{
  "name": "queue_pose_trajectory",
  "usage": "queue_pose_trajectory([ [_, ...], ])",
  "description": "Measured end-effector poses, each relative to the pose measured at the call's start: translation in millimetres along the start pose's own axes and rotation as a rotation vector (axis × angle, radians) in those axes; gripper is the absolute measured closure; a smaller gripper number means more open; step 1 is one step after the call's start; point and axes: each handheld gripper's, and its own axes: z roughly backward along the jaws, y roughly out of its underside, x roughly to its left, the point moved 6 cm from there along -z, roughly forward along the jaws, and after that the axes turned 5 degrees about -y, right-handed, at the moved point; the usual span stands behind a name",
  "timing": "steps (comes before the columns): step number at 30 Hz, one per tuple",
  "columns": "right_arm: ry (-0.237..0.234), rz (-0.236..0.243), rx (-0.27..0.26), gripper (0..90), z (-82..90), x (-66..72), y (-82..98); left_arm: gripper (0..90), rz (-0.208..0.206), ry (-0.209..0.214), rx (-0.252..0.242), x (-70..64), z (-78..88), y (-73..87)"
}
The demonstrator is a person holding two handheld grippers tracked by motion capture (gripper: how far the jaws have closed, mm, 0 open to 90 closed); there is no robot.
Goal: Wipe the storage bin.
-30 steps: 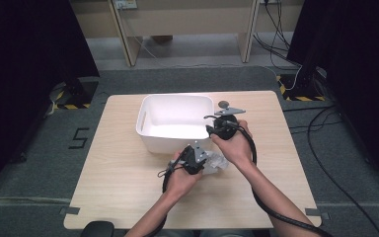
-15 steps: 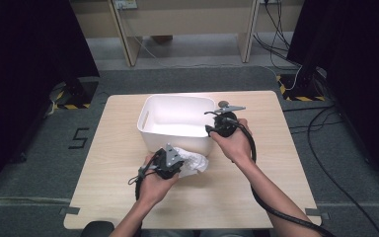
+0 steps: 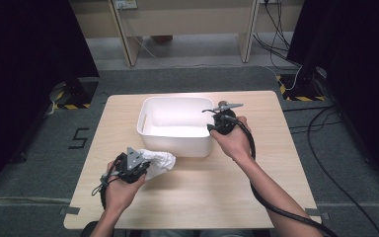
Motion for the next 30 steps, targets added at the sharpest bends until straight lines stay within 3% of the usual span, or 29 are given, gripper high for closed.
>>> queue_pose_trajectory([
  [5, 0.002, 0.013, 0.02, 75.5, 1.1, -2.5, -0.7, 76.2, 0.033, -0.03, 0.011, 20.3, 10.1, 10.3],
  [11, 0.006, 0.064, 0.065, 84.3, 4.9, -8.4, -1.2, 76.2, 0.056, -0.07, 0.034, 40.8, 15.3, 22.2],
  [19, 0.031, 0.114, 0.092, 86.4, 8.8, -23.7, -1.1, 76.2, 0.089, -0.118, 0.052, 68.1, 5.6, 23.6],
  [25, 0.001, 0.069, 0.029, 74.1, 24.0, -23.9, -4.7, 76.2, 0.081, -0.159, 0.056, 82.4, -11.0, 12.3],
  [30, 0.007, 0.074, -0.004, 81.3, 53.3, -25.3, -1.4, 76.2, 0.092, -0.199, 0.063, 95.6, -24.3, 5.0],
])
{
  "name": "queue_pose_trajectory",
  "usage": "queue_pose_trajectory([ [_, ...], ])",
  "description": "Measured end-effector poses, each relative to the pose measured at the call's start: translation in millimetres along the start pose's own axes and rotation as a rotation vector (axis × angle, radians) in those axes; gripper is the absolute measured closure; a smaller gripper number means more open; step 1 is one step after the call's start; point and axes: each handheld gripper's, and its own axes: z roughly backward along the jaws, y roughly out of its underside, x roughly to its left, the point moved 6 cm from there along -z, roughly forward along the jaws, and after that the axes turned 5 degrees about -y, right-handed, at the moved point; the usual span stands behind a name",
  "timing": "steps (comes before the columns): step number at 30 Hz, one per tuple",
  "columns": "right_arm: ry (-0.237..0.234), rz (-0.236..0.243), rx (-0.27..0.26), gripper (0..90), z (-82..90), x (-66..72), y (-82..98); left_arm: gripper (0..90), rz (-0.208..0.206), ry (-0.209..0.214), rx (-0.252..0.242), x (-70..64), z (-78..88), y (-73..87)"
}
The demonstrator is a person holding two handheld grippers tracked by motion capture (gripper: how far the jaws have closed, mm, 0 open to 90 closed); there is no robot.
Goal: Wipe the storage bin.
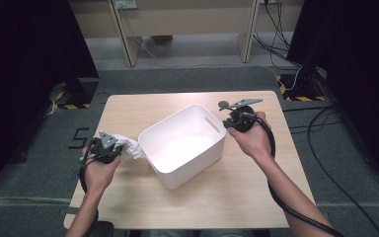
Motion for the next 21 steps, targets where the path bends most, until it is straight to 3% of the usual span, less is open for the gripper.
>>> queue_pose_trajectory([
  [6, -0.009, 0.009, 0.071, 89.2, 9.7, 0.0, 21.7, 76.1, 0.017, 0.009, -0.031, -1.9, -11.0, -9.7],
  [12, -0.045, 0.017, 0.132, 89.8, 1.5, 8.9, 42.4, 75.9, 0.003, 0.083, -0.087, -13.7, -18.2, -21.7],
  [17, -0.062, 0.031, 0.145, 89.1, -4.8, 17.5, 46.4, 75.5, -0.034, 0.122, -0.123, -20.1, -23.1, -29.0],
  [21, -0.053, 0.039, 0.148, 88.9, -10.5, 17.3, 44.2, 75.9, -0.039, 0.164, -0.128, -26.5, -21.8, -29.7],
])
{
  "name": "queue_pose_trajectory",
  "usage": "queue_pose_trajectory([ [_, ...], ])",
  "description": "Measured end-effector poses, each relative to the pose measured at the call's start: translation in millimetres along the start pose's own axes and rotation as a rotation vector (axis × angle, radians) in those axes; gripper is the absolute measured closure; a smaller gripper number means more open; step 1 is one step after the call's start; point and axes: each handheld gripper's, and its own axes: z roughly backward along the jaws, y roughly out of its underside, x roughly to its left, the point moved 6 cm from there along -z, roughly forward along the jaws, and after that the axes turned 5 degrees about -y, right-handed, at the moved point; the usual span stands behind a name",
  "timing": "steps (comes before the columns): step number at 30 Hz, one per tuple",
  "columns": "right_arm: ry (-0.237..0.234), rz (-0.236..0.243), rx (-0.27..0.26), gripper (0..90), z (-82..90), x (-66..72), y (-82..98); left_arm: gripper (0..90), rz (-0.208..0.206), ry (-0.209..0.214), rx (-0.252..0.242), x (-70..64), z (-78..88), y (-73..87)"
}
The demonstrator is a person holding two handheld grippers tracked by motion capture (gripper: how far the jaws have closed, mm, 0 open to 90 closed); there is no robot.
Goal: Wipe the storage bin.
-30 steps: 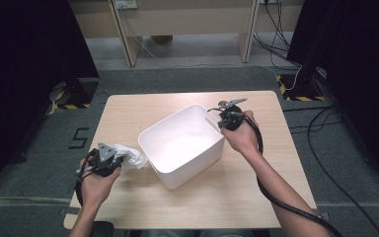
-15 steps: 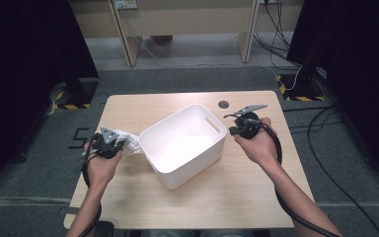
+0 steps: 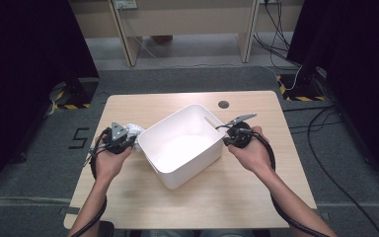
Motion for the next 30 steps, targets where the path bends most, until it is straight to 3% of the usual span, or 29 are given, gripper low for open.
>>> queue_pose_trajectory([
  [9, 0.031, -0.042, -0.039, 86.7, -12.4, -12.3, -17.1, 76.0, -0.041, 0.102, -0.016, -24.9, 10.7, 3.0],
  [15, 0.034, -0.032, -0.079, 86.3, -19.6, -5.7, -29.3, 76.0, -0.087, 0.161, -0.037, -51.7, 21.4, -0.2],
  [20, 0.029, -0.053, -0.097, 84.7, -23.3, -1.5, -29.7, 76.0, -0.111, 0.164, -0.043, -68.7, 27.9, -2.0],
  [24, 0.038, -0.09, -0.113, 77.4, -17.3, -5.3, -29.7, 75.4, -0.101, 0.142, -0.024, -68.0, 30.7, 0.1],
  [28, 0.0, -0.11, -0.161, 73.6, -1.4, -3.5, -31.1, 74.6, -0.116, 0.126, -0.024, -65.6, 40.8, 6.1],
  [30, -0.033, -0.115, -0.17, 72.1, 2.5, -0.7, -30.3, 74.6, -0.104, 0.134, -0.021, -69.3, 49.3, 12.2],
])
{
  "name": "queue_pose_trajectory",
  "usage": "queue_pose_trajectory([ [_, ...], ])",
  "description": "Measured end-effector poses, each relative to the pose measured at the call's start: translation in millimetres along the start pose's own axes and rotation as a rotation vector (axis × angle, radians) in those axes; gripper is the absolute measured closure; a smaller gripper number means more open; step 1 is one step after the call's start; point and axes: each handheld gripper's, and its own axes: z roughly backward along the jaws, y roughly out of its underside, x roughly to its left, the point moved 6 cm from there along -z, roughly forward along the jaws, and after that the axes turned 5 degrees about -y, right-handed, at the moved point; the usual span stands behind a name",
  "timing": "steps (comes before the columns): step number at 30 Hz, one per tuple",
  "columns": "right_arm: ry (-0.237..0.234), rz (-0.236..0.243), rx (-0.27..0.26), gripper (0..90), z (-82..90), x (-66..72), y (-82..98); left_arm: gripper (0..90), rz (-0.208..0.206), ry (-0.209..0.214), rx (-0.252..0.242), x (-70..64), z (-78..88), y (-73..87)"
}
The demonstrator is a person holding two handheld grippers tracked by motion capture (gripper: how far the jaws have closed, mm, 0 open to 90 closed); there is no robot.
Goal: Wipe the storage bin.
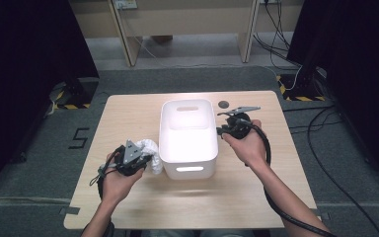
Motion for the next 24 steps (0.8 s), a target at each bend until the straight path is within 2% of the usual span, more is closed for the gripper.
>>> queue_pose_trajectory([
  [1, -0.019, -0.009, -0.002, 71.2, 1.5, 3.0, 1.2, 74.6, 0.011, 0.017, 0.006, -4.7, 4.4, 3.2],
  [4, -0.033, 0.001, 0.001, 70.1, 2.4, 9.6, 4.4, 74.6, -0.018, 0.031, 0.007, -16.7, 15.6, 9.3],
  [5, -0.04, 0.002, 0.003, 69.9, 1.7, 12.0, 5.7, 74.6, -0.004, 0.049, 0.018, -22.4, 18.2, 11.0],
  [8, -0.036, 0.006, 0.015, 70.0, -1.4, 15.6, 9.5, 74.8, -0.028, 0.081, 0.006, -36.6, 23.3, 10.8],
  [9, -0.037, 0.004, 0.015, 70.5, -2.7, 16.5, 10.9, 74.8, -0.015, 0.091, 0.011, -41.9, 24.6, 11.1],
  [11, -0.036, 0.008, 0.016, 71.0, -5.5, 17.9, 13.7, 74.9, -0.045, 0.089, 0.001, -47.0, 25.7, 8.0],
  [14, -0.019, 0.013, 0.013, 71.3, -6.7, 18.7, 15.9, 75.0, -0.047, 0.106, -0.013, -56.5, 27.7, 2.2],
  [17, -0.017, 0.005, 0.012, 71.7, -6.6, 19.3, 16.1, 75.0, -0.044, 0.096, -0.014, -60.8, 26.1, -1.9],
  [19, -0.007, 0.014, 0.01, 72.0, -6.8, 20.2, 16.4, 75.0, 0.001, 0.086, -0.006, -63.0, 23.4, -4.2],
  [22, 0.008, 0.017, 0.004, 71.9, -7.2, 20.9, 16.9, 75.0, -0.004, 0.059, -0.009, -62.0, 19.5, -7.9],
  [24, 0.008, 0.013, -0.003, 71.9, -7.7, 20.0, 16.8, 75.0, 0.02, 0.057, 0.005, -62.0, 18.5, -9.4],
])
